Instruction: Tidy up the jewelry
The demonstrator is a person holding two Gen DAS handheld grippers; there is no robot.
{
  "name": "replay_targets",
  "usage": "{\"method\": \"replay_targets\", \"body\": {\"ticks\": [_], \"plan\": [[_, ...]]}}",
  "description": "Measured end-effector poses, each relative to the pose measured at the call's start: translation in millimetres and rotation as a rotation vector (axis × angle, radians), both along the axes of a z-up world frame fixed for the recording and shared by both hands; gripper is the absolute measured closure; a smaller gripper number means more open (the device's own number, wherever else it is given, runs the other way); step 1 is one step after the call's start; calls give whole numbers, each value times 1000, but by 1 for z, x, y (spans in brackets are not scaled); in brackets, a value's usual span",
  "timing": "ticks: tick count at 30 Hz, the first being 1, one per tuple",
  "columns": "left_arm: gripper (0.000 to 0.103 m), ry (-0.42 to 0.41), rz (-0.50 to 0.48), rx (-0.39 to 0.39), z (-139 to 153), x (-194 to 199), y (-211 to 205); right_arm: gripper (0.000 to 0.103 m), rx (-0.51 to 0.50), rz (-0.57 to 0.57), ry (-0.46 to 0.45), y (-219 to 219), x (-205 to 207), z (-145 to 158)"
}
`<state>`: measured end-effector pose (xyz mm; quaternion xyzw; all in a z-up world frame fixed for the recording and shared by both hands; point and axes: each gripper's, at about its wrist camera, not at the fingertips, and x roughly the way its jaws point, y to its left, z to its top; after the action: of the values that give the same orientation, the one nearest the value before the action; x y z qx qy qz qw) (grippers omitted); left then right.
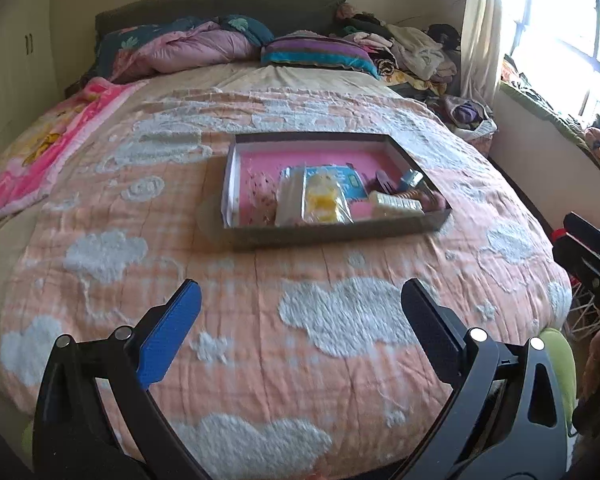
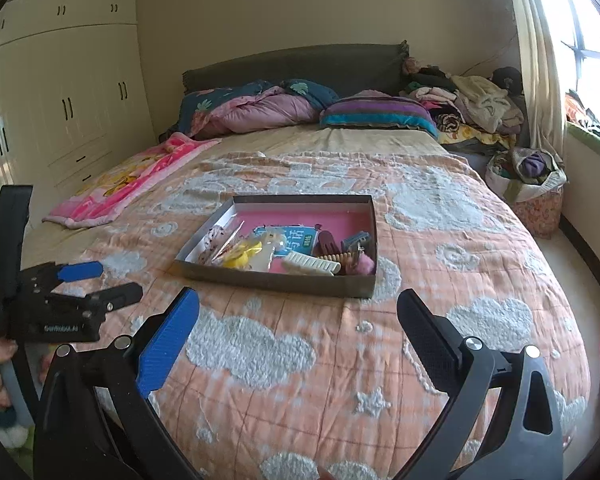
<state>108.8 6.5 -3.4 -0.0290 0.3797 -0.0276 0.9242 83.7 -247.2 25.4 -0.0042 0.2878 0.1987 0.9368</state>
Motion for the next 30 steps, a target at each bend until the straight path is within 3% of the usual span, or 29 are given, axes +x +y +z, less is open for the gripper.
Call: {"method": "replay_targets", "body": {"ticks": [30], "plan": [[9, -1, -11, -3, 1, -23, -9, 4, 41, -15, 30, -11, -26, -5]]}}
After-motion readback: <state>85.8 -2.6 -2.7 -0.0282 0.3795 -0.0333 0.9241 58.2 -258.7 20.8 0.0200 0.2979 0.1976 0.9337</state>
